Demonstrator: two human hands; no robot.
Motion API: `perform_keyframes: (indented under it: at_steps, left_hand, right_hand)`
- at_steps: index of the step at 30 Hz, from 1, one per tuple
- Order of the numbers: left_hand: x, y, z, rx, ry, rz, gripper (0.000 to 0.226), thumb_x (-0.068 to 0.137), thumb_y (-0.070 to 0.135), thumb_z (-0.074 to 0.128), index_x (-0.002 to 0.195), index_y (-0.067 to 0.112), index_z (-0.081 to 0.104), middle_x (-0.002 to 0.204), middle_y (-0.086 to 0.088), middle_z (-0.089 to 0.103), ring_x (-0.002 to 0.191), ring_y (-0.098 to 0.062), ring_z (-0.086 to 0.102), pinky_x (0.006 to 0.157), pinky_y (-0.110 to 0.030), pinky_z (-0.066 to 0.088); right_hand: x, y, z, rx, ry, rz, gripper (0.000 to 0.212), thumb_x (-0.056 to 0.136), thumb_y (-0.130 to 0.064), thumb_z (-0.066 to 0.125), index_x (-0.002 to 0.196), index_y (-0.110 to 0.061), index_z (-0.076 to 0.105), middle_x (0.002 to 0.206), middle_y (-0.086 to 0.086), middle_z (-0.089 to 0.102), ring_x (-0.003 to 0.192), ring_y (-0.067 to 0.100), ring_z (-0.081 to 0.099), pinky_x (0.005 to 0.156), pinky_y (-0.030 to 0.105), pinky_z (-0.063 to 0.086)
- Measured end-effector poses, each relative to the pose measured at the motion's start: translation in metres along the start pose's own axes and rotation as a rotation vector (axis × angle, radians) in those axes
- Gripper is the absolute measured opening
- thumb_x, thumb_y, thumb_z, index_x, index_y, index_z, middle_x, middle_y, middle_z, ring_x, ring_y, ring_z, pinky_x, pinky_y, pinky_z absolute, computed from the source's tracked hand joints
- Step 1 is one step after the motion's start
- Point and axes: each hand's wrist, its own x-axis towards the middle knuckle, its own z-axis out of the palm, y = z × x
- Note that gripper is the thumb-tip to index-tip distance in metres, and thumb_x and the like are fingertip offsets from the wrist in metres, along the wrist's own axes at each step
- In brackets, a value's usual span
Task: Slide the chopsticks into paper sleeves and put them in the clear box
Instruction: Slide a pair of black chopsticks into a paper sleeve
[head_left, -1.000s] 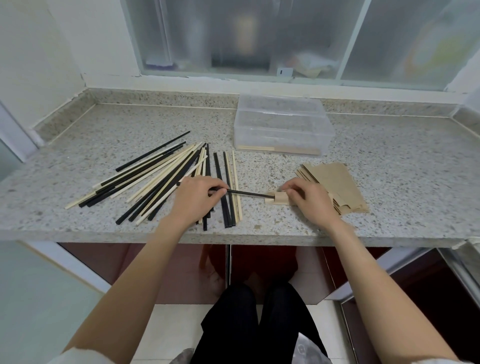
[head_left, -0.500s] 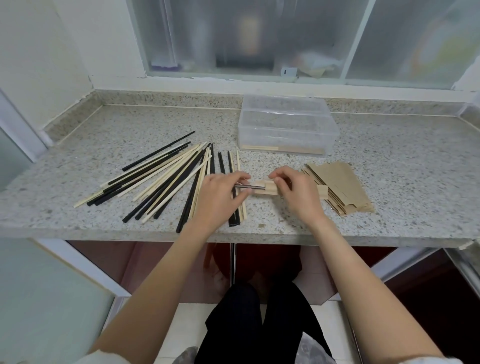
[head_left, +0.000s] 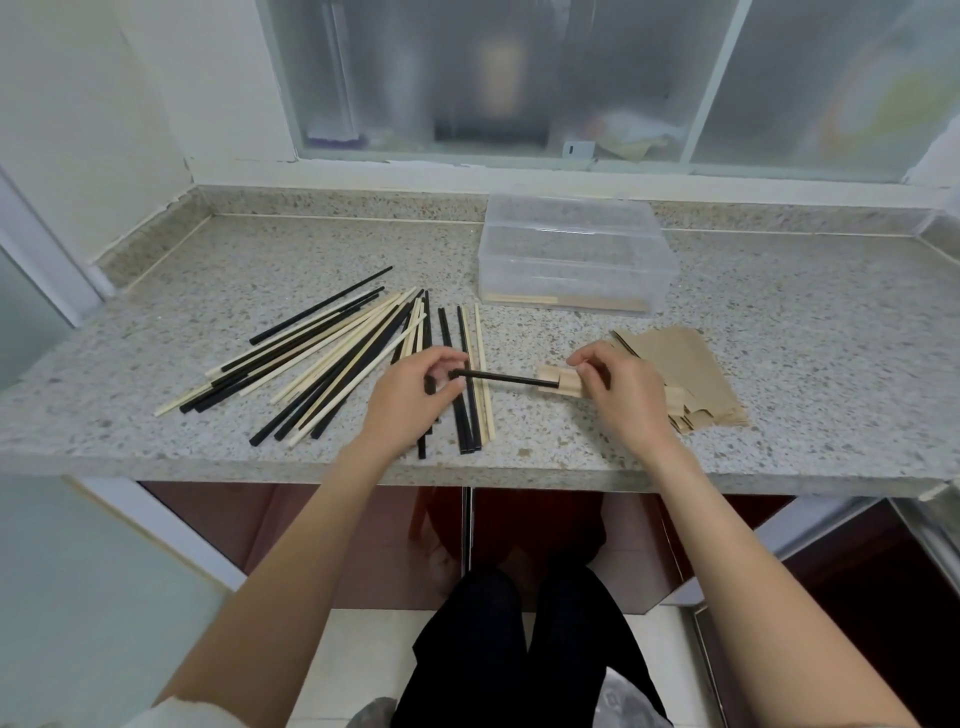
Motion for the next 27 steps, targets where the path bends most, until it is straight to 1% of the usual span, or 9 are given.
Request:
perform_keyframes:
  at_steps: [3,7,11,15,18,19,21,24,27]
  left_hand:
    - [-0.001,-0.005,0.006,0.336,0.093,0.001,0.035,0.086,0.041,0.062,0.115,0.022,0.057,0.104,0.008,0.061,0.096,-0.009,0.053,0.079,-0.025,0.046]
    - [0.003,-0.010,0.009,0.648,0.014,-0.006,0.044,0.087,0.055,0.051,0.114,0.020,0.059,0.109,0.001,0.062,0.104,-0.019,0.053,0.088,-0.032,0.043]
    - [0.012,-0.008,0.002,0.690,-0.010,-0.071,0.045,0.085,0.054,0.053,0.112,0.021,0.063,0.105,0.000,0.064,0.103,-0.020,0.054,0.087,-0.035,0.043]
    - [0.026,0.005,0.009,0.848,-0.082,-0.090,0.049,0.085,0.058,0.049,0.105,0.015,0.064,0.103,-0.005,0.064,0.101,-0.022,0.055,0.078,-0.032,0.044]
    - [0.034,0.014,0.010,0.886,-0.148,-0.157,0.044,0.088,0.054,0.051,0.075,0.012,0.057,0.089,-0.006,0.064,0.087,-0.022,0.058,0.063,-0.029,0.044]
    - [0.035,0.017,0.010,0.874,-0.167,-0.188,0.045,0.089,0.052,0.051,0.066,0.013,0.049,0.079,-0.005,0.062,0.079,-0.020,0.057,0.057,-0.027,0.042]
    - [0.039,0.021,0.009,0.857,-0.206,-0.239,0.047,0.090,0.050,0.051,0.060,0.015,0.041,0.065,0.000,0.051,0.066,-0.018,0.053,0.050,-0.024,0.037]
    - [0.042,0.024,0.008,0.854,-0.270,-0.287,0.048,0.091,0.051,0.048,0.061,0.015,0.040,0.061,0.002,0.045,0.054,-0.013,0.045,0.046,-0.022,0.032]
    - [0.045,0.027,0.008,0.861,-0.295,-0.318,0.048,0.091,0.052,0.049,0.062,0.015,0.041,0.061,0.003,0.045,0.052,-0.011,0.042,0.046,-0.022,0.030]
  right_hand:
    - [-0.008,0.010,0.004,-0.034,0.004,0.095,0.016,0.094,-0.012,0.053,0.095,-0.019,0.067,0.077,0.000,0.068,0.063,0.016,0.055,0.055,0.028,0.039]
    - [-0.014,0.018,0.009,-0.016,-0.017,0.174,0.020,0.095,-0.011,0.048,0.095,-0.021,0.066,0.072,-0.001,0.065,0.059,0.008,0.050,0.050,0.023,0.031]
    - [-0.012,0.013,0.009,0.035,-0.112,0.193,0.017,0.096,-0.019,0.051,0.106,-0.019,0.064,0.091,-0.002,0.064,0.077,0.013,0.057,0.066,0.032,0.048]
    - [-0.007,0.014,0.005,0.019,-0.256,0.208,0.030,0.089,-0.019,0.061,0.119,-0.021,0.058,0.110,0.001,0.060,0.092,0.013,0.055,0.076,0.025,0.040]
    - [-0.004,0.013,0.001,-0.018,-0.304,0.197,0.040,0.086,-0.014,0.063,0.126,-0.019,0.056,0.119,0.004,0.060,0.103,0.017,0.054,0.081,0.024,0.037]
    - [-0.004,0.012,0.000,-0.022,-0.306,0.201,0.041,0.087,-0.012,0.063,0.126,-0.018,0.056,0.119,0.003,0.061,0.102,0.016,0.054,0.081,0.024,0.037]
    - [-0.005,0.010,-0.002,-0.036,-0.302,0.198,0.041,0.088,-0.010,0.062,0.128,-0.016,0.056,0.119,0.001,0.063,0.093,0.013,0.054,0.077,0.023,0.038]
    - [-0.005,0.011,-0.004,-0.085,-0.294,0.161,0.040,0.088,-0.008,0.060,0.127,-0.017,0.056,0.114,0.002,0.066,0.086,0.013,0.054,0.073,0.024,0.040]
    - [-0.006,0.014,-0.004,-0.126,-0.270,0.141,0.034,0.089,-0.008,0.058,0.122,-0.018,0.060,0.107,0.003,0.068,0.087,0.017,0.059,0.074,0.031,0.048]
